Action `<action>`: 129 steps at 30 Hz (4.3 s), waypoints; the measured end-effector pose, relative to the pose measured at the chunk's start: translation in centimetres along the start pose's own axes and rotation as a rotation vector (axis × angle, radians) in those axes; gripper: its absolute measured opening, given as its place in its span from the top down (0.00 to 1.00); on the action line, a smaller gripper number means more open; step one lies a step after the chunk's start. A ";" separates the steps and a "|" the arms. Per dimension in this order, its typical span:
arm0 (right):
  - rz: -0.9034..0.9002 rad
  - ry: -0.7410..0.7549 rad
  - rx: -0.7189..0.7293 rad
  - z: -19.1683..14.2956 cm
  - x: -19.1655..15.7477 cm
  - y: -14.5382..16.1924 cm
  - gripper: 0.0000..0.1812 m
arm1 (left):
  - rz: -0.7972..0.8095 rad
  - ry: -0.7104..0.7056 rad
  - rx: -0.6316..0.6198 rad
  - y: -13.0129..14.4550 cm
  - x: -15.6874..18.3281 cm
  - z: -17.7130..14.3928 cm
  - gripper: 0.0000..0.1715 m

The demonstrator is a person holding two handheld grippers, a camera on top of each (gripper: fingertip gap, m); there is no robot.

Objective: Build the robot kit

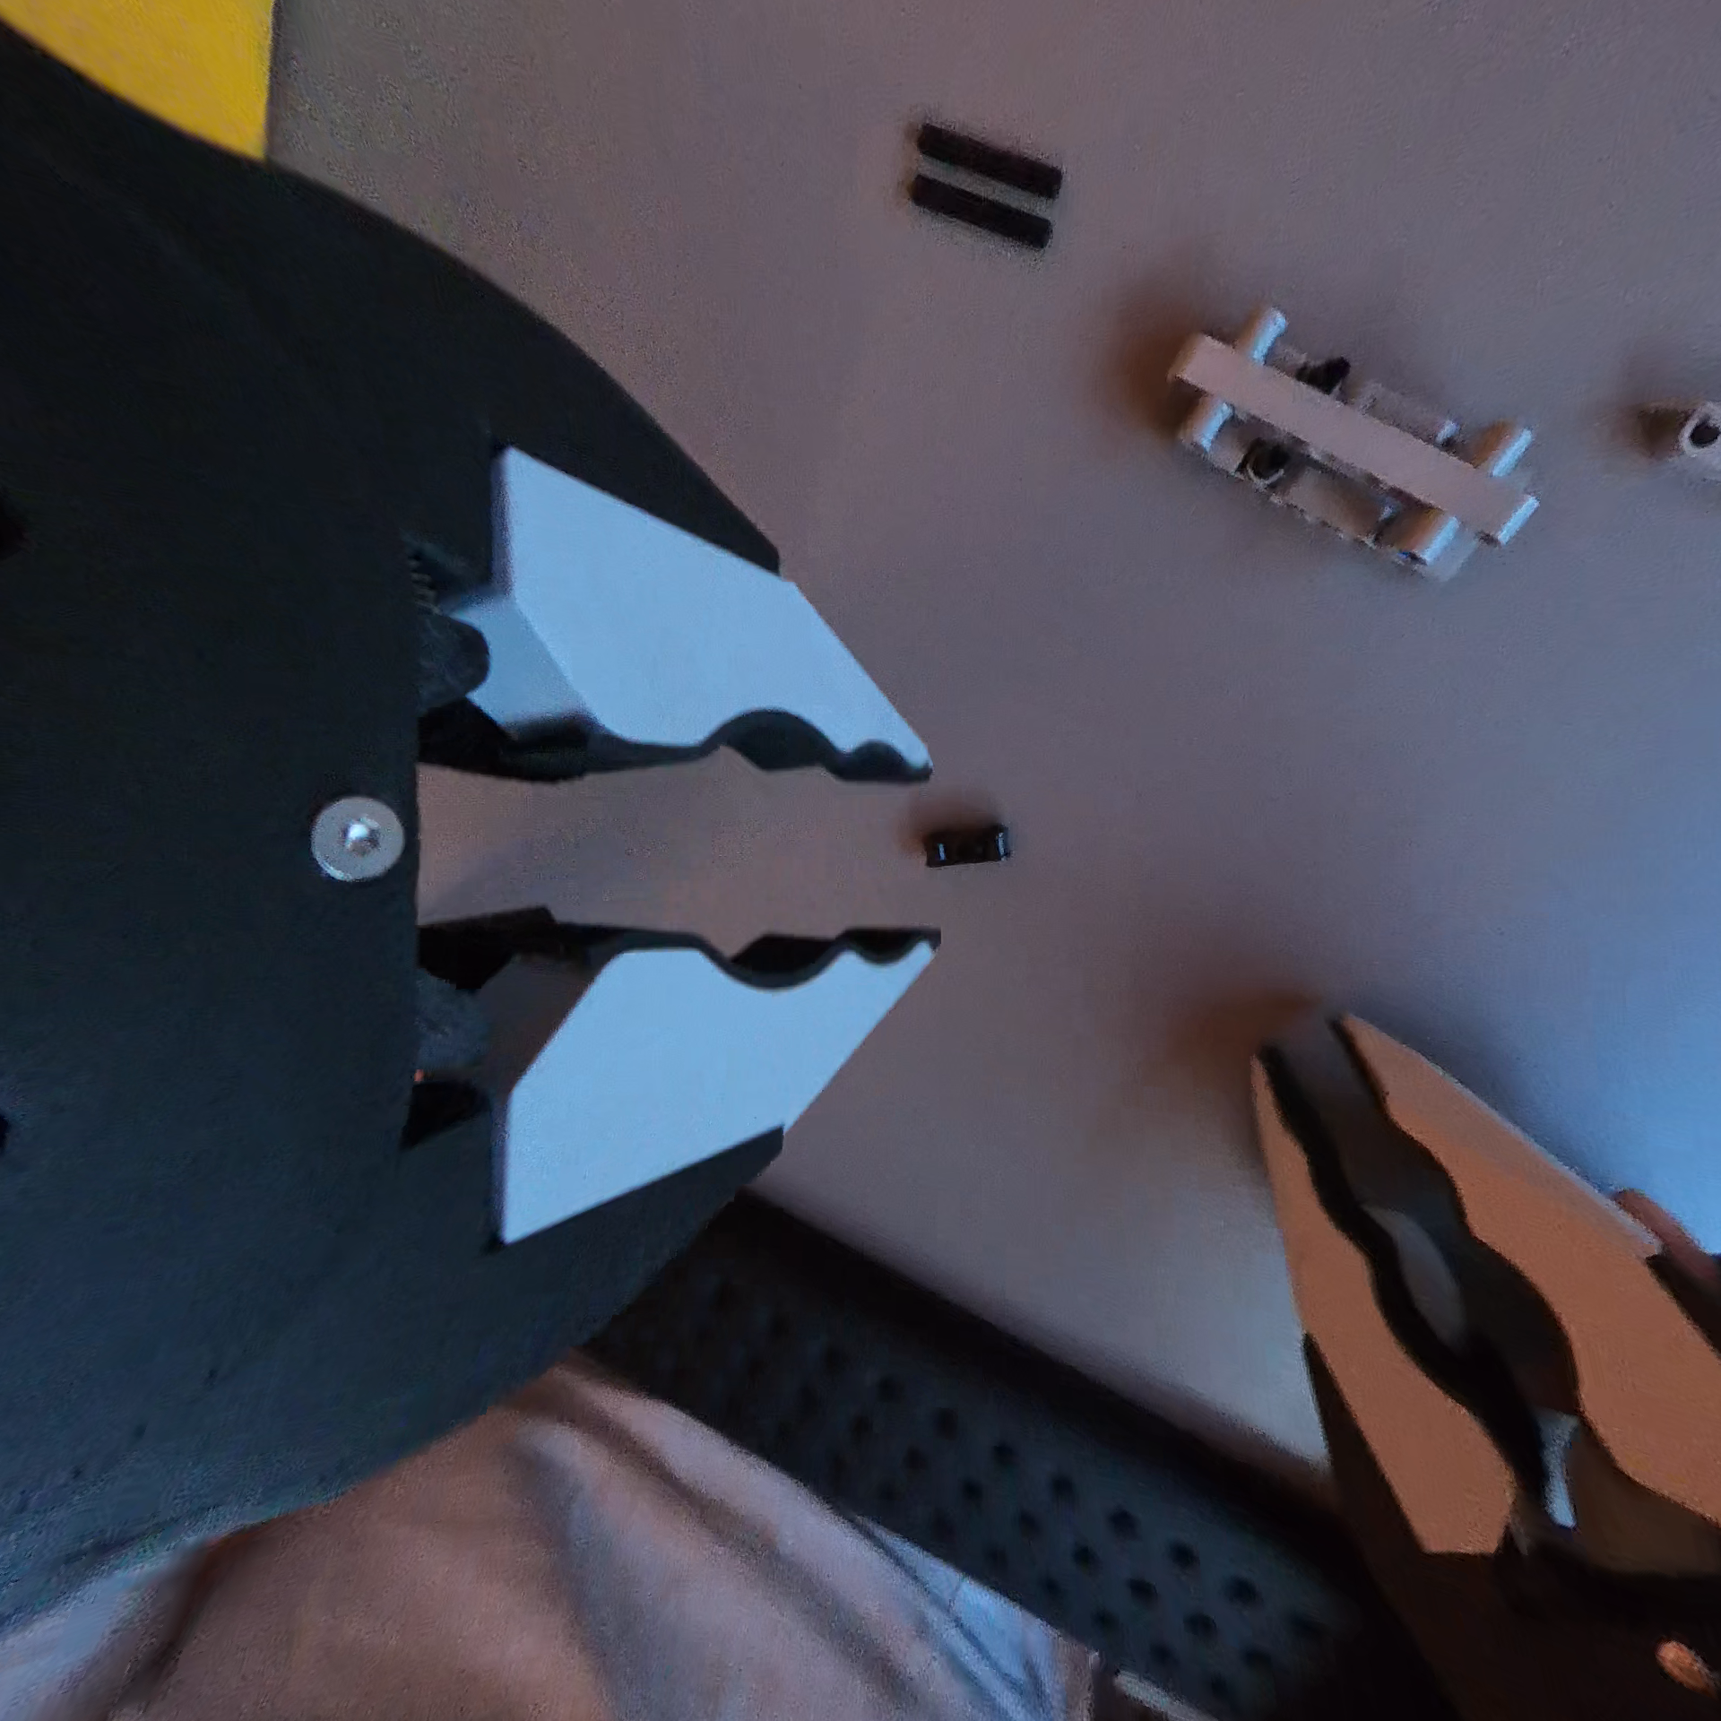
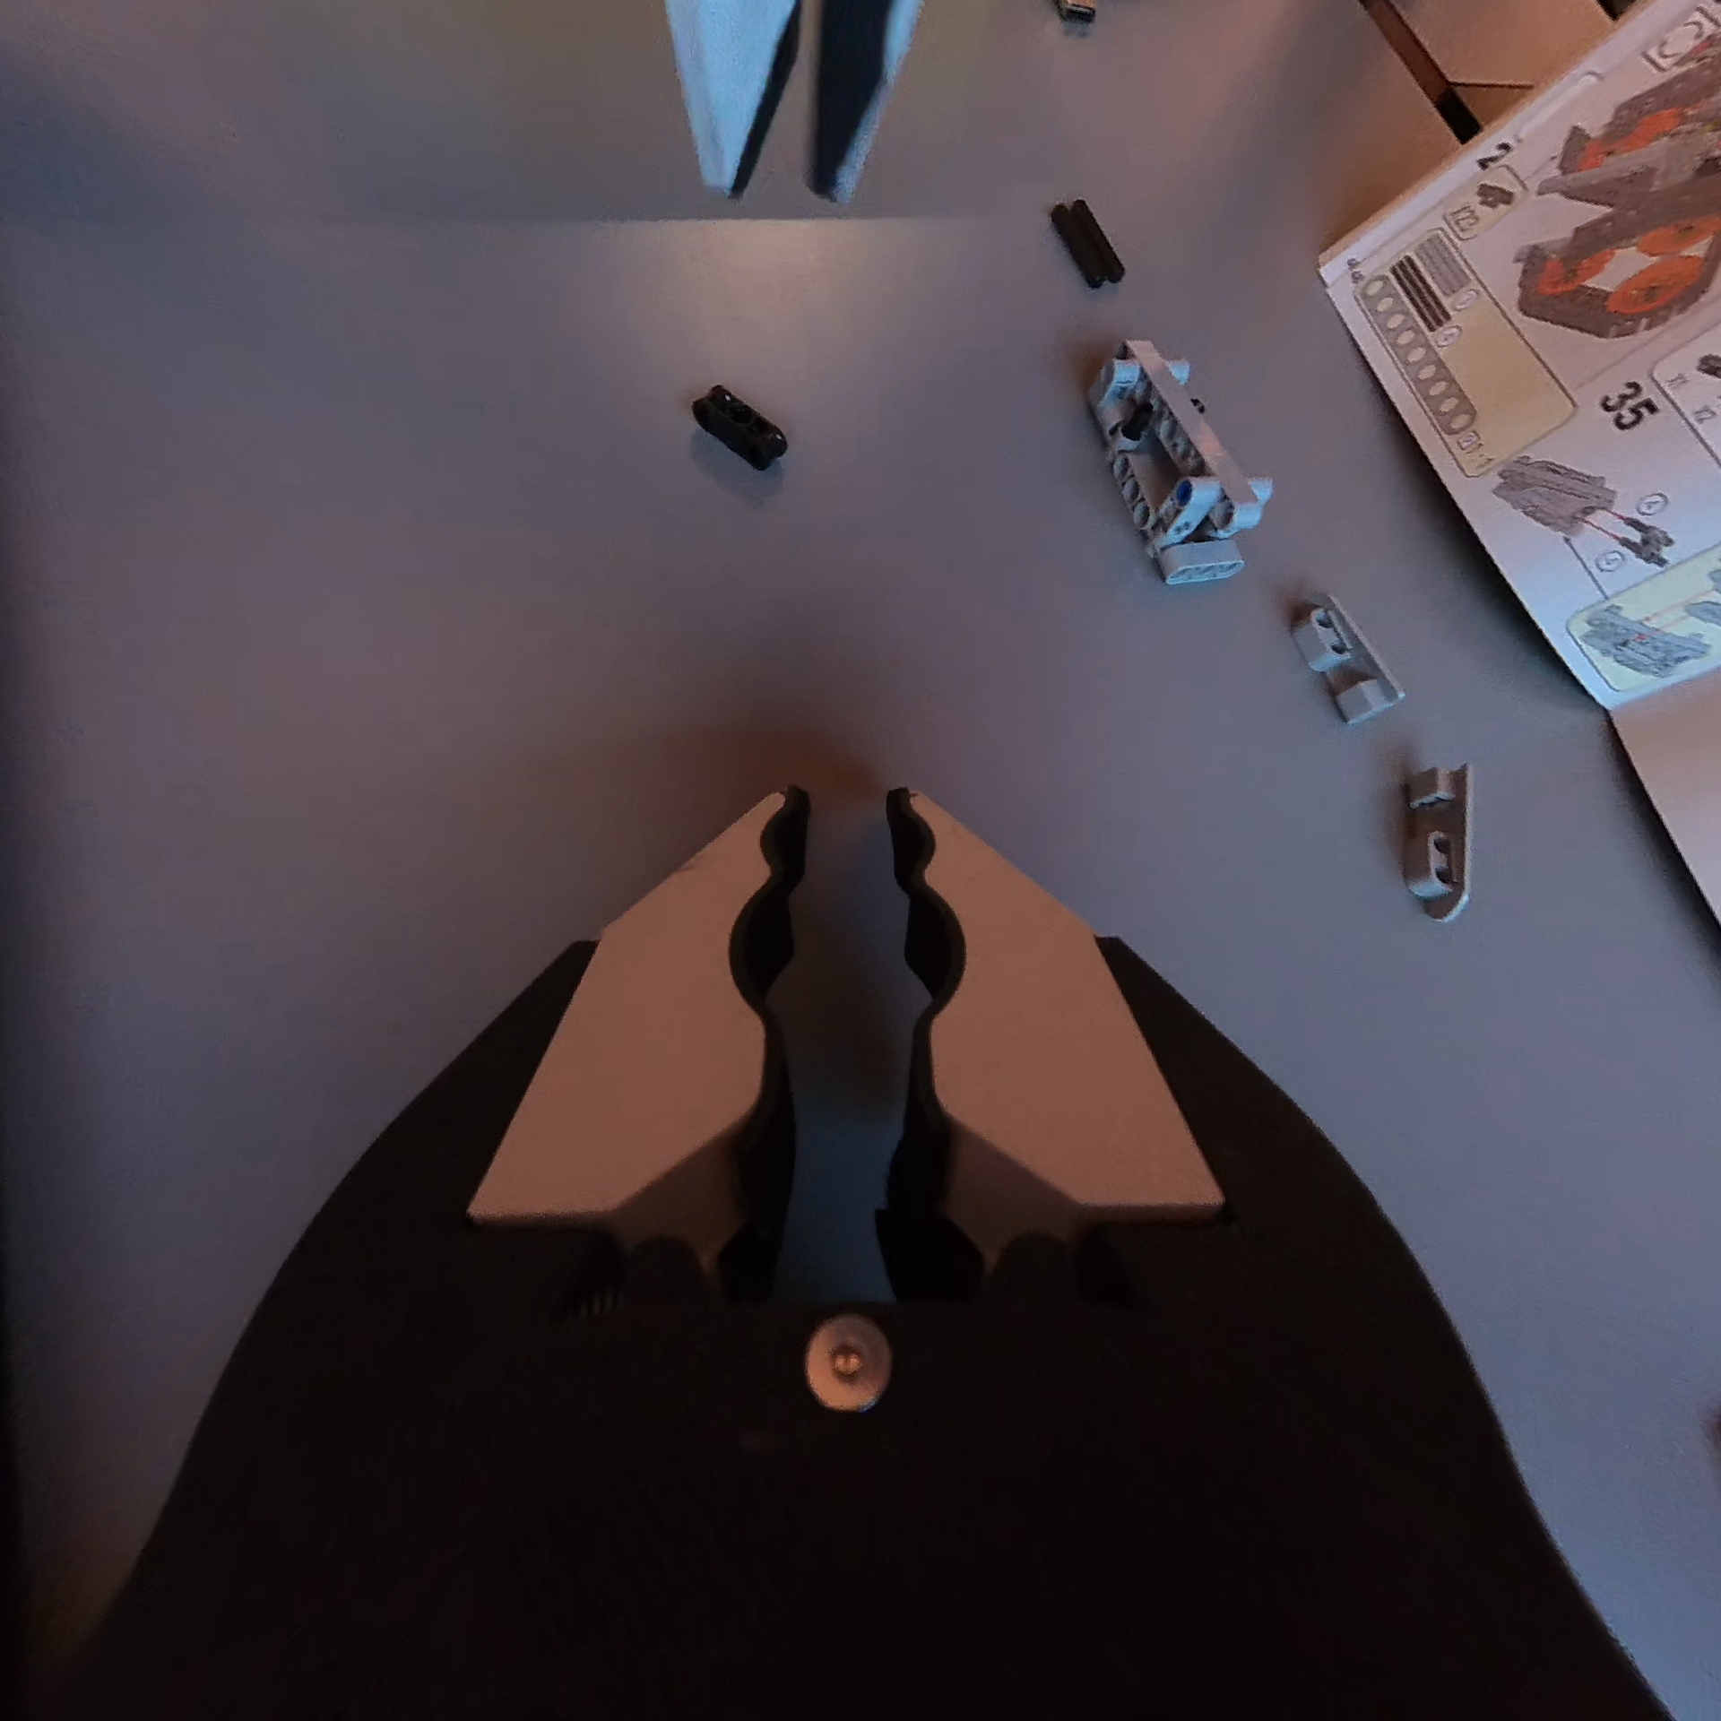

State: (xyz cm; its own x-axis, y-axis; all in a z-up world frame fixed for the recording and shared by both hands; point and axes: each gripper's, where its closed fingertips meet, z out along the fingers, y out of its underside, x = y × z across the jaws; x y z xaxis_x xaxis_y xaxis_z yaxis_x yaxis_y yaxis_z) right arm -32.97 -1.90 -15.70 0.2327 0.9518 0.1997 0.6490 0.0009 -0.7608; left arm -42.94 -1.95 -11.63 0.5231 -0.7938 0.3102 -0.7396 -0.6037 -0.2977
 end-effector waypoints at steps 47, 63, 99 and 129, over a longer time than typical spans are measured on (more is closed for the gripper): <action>-0.130 0.111 0.344 -4.4 9.1 -6.0 0.96 | 0.414 -0.018 1.134 -11.2 1.1 -3.3 0.89; -0.235 -0.015 0.271 -0.3 6.3 -2.6 0.96 | 0.578 -0.200 0.882 -9.7 0.5 2.0 0.89; -0.355 -0.039 0.241 0.3 4.8 -2.1 0.91 | 0.672 -0.306 0.623 -8.7 0.2 6.0 0.97; -0.643 0.117 0.195 1.3 4.5 -2.1 0.96 | 0.030 0.347 0.527 -8.0 1.3 6.2 0.97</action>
State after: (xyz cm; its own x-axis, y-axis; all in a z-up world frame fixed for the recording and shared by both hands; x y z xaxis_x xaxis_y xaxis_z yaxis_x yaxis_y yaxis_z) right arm -34.20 2.75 -14.01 -0.0715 0.7041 0.7065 0.5448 0.6209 -0.5637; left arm -33.71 1.45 -14.43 0.2723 -0.7938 0.5438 -0.3976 -0.6074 -0.6877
